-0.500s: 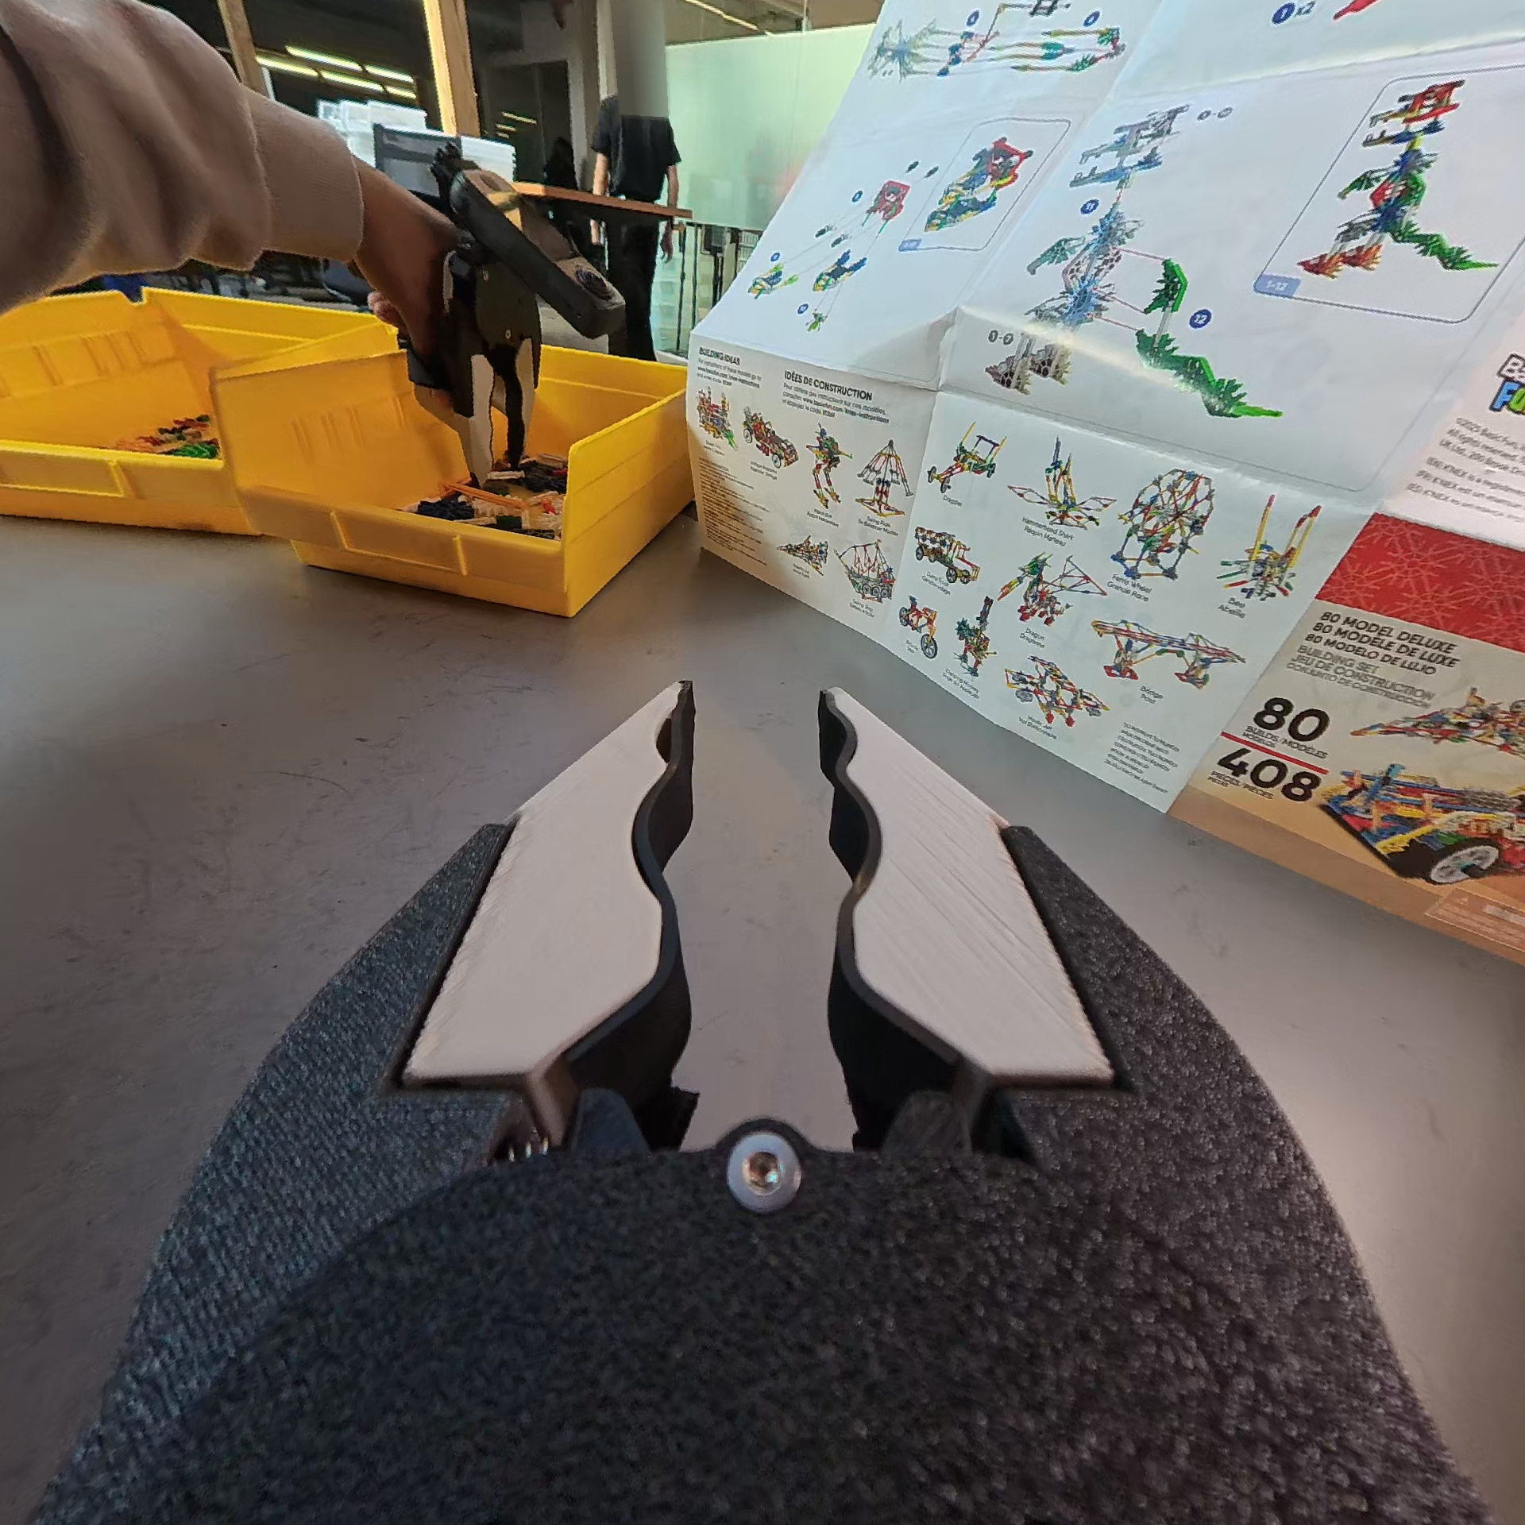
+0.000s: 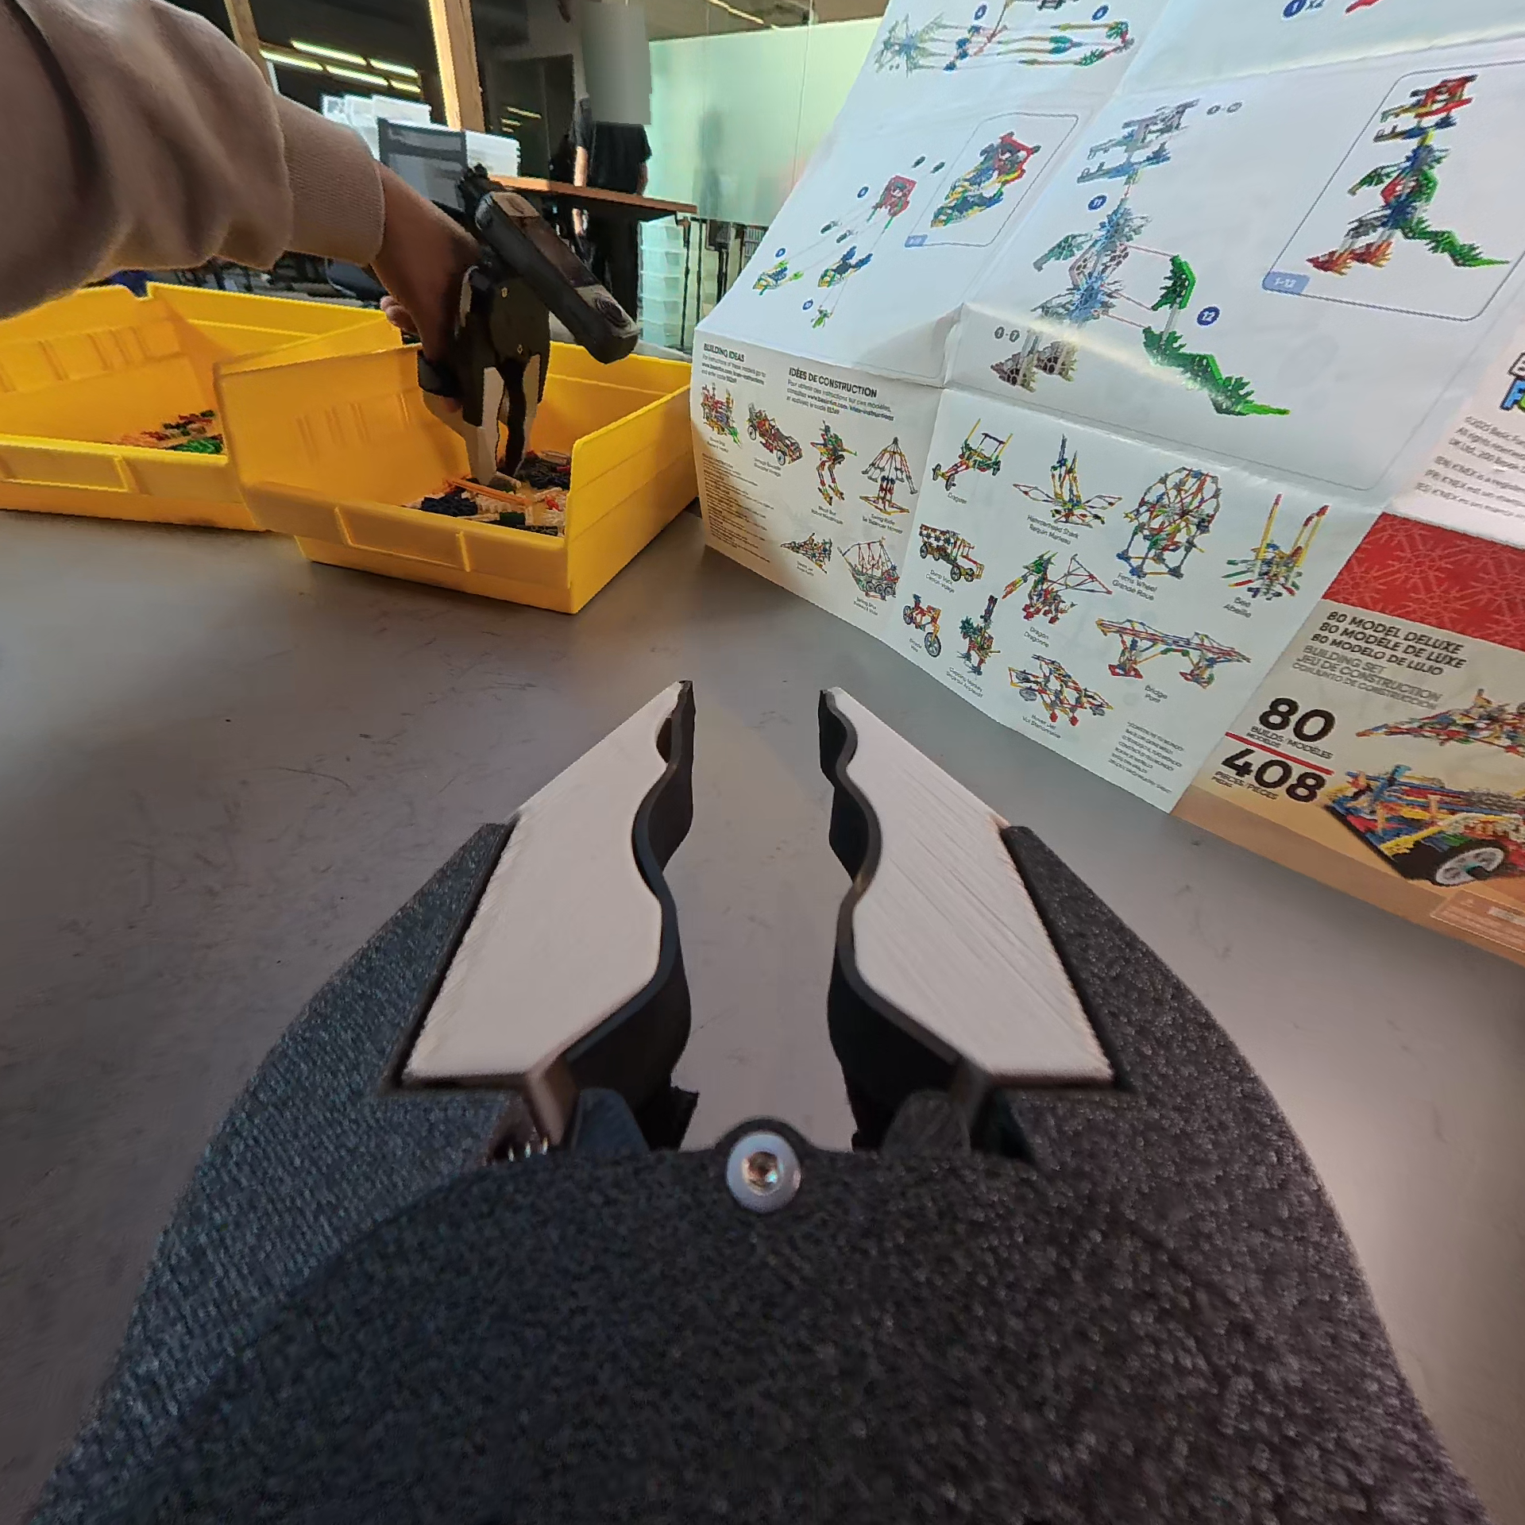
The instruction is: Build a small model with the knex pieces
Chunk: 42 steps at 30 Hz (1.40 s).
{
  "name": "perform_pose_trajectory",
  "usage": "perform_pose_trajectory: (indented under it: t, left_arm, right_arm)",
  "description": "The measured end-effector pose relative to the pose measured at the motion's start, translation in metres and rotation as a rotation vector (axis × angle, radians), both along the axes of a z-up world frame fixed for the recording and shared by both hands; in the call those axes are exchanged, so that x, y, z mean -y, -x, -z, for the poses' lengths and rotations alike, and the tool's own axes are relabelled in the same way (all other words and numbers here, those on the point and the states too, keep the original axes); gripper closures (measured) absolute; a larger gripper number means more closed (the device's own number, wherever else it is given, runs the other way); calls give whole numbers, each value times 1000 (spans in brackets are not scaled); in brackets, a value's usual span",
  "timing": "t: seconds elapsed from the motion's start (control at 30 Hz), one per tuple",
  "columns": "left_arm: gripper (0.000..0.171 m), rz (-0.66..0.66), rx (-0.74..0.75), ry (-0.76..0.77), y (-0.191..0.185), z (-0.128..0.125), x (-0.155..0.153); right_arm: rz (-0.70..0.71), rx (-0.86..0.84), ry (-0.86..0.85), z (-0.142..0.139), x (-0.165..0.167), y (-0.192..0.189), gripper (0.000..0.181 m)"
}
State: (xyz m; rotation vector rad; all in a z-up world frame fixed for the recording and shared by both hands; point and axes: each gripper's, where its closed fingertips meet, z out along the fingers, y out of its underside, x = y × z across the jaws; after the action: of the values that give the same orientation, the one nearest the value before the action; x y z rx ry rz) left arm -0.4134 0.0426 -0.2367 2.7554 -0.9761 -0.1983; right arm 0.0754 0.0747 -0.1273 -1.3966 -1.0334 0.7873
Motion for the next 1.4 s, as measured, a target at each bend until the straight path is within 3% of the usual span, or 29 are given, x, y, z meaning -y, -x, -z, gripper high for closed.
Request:
perform_pose_trajectory:
  t: [0.17, 0.3, 0.63, 0.83, 1.07, 1.4]
  left_arm:
    - [134, 27, 29, -38, -6, -10, -1]
    - [148, -14, 98, -4, -13, -12, 8]
    - [148, -48, 51, 37, -5, -5, 5]
    - [139, -32, -16, 20, 2, -5, 3]
    - [138, -105, -29, 38, 6, -1, 4]
    - [148, -116, 30, -15, -1, -3, 4]
  right_arm:
    - [-1, 1, 2, 0, 0, 0, 153]
    - [-4, 9, -1, 1, 1, 1, 154]
    - [-4, 7, 1, 1, 1, 0, 153]
    - [-8, 15, -2, 2, 2, 1, 153]
    - [-9, 18, -3, 2, 2, 2, 153]
    - [-14, 27, -5, 3, 3, 3, 153]
